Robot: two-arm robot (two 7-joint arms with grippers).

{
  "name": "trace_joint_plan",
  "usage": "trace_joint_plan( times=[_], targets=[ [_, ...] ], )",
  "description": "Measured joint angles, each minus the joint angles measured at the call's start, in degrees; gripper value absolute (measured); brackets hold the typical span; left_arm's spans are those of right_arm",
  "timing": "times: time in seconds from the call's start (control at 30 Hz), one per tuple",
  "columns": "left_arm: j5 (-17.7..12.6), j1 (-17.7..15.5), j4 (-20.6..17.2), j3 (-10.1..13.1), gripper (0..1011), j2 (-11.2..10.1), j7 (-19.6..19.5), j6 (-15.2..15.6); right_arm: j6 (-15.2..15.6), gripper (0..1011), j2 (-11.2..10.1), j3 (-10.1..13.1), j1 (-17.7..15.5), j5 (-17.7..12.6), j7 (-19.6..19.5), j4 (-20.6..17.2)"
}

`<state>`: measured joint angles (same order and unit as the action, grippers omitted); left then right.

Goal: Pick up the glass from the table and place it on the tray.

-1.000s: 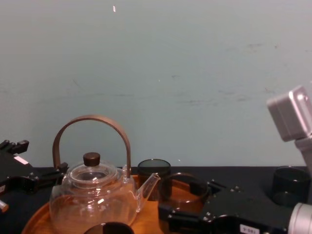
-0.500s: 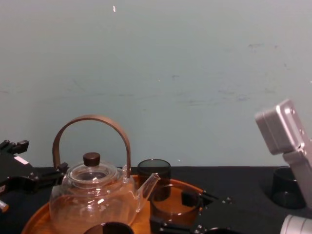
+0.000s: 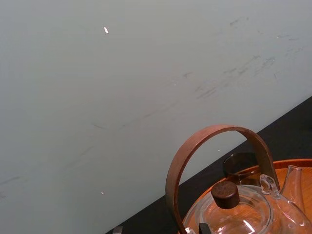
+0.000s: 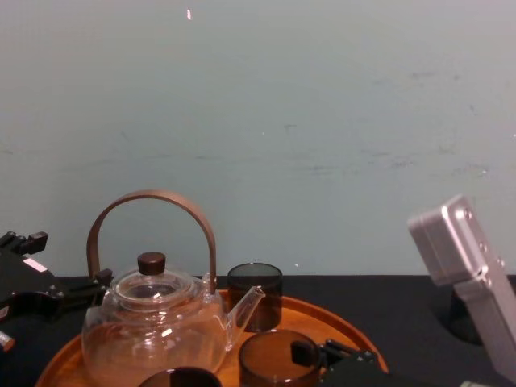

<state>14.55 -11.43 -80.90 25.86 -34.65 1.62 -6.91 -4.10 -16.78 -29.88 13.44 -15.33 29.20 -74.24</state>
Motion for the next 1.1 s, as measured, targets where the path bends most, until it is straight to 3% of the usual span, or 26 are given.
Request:
trace_joint_plan(
  times=[1.1],
  targets=[
    [0.0, 0.0, 0.0, 0.0, 1010, 0.0, 0.0, 0.0, -0.61, 906, 1.62, -0.79, 1.43, -1.21, 1.75, 4.87]
  ],
)
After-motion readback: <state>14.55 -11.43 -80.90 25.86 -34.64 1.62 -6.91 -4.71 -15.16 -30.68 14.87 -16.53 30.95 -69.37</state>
